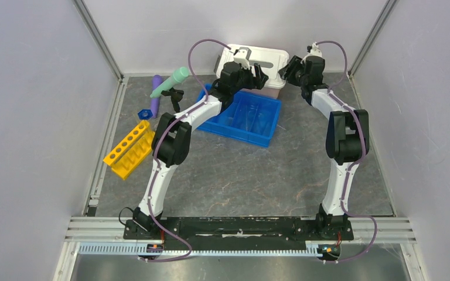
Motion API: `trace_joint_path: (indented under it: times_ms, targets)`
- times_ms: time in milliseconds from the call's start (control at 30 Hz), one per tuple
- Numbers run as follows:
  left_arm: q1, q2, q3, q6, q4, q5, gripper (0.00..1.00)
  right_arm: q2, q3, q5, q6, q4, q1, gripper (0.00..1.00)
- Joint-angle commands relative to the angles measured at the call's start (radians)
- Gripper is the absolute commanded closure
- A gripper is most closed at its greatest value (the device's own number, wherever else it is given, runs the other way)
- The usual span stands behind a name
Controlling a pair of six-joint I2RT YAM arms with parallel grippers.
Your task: Organize the chemistry lab equipment
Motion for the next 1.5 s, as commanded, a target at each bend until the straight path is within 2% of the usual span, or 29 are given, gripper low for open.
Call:
trace_joint_path:
  times_ms: [0,300,767,933,1133,1467]
  targets:
    - [0.015,0.055,0.011,-0.035,-0.022,-0.002,0.18,0.029,0.061,0.066,-0.097,-0.128,0.029,0.46]
    - [0.016,0.063,0.008,-0.039,-0.022,0.012,0.18,0.058,0.091,0.115,-0.15,-0.188,0.048,0.55]
    - [0.013,0.039,0.013,-0.022,-0.03,0.044,0.18,0.058,0.108,0.166,-0.2,-0.231,0.055,0.57]
    - [0.014,-0.02,0.083,-0.019,-0.146,0.05,0.16,0.049,0.111,0.166,-0.196,-0.23,0.033,0.57]
    - [0.013,-0.02,0.27,-0.013,-0.326,0.044,0.14,0.028,0.093,0.166,-0.188,-0.218,-0.003,0.57]
    - [0.035,0.017,0.335,-0.016,-0.398,-0.06,0.16,-0.03,0.0,0.155,-0.171,-0.198,-0.061,0.58]
